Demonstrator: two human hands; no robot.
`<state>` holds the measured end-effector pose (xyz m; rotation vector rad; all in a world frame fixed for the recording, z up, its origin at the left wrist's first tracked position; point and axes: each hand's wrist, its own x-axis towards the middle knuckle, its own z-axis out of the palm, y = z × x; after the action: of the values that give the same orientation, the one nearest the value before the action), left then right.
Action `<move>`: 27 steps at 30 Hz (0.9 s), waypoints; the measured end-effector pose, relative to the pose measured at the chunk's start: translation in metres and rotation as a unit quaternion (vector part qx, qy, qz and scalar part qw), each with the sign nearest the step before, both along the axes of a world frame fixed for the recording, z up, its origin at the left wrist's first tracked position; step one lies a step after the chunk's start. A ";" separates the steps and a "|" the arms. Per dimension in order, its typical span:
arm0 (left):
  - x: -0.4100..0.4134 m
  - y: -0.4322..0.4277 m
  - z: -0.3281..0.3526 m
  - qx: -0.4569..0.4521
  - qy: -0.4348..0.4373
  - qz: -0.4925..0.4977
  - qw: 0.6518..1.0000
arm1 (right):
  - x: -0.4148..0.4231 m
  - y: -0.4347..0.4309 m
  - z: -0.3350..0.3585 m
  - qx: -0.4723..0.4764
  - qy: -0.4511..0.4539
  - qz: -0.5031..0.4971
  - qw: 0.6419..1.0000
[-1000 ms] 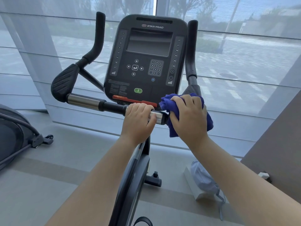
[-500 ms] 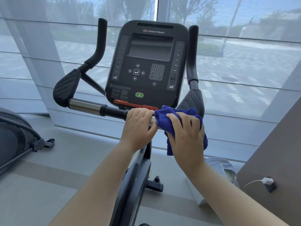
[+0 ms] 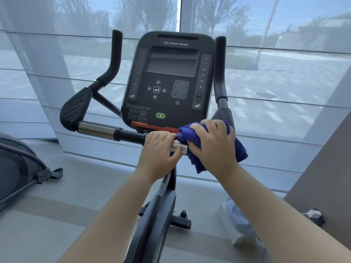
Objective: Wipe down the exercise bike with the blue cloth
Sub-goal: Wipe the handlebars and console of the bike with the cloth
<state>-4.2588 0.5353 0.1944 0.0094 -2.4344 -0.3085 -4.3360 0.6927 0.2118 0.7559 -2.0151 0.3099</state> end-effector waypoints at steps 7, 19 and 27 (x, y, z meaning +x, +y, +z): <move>0.003 0.000 0.004 -0.001 -0.035 0.006 0.999 | -0.032 -0.005 0.027 -0.026 -0.118 -0.084 0.989; -0.001 0.005 -0.001 0.025 -0.002 0.022 0.999 | -0.002 0.004 0.002 -0.087 -0.062 -0.061 0.992; 0.000 0.005 0.000 0.019 -0.016 0.025 0.999 | -0.039 -0.004 0.022 -0.122 -0.089 -0.093 0.984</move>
<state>-4.2592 0.5402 0.1947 0.0918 -2.4555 -0.3345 -4.3754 0.6884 0.2341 0.3948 -2.1479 0.5193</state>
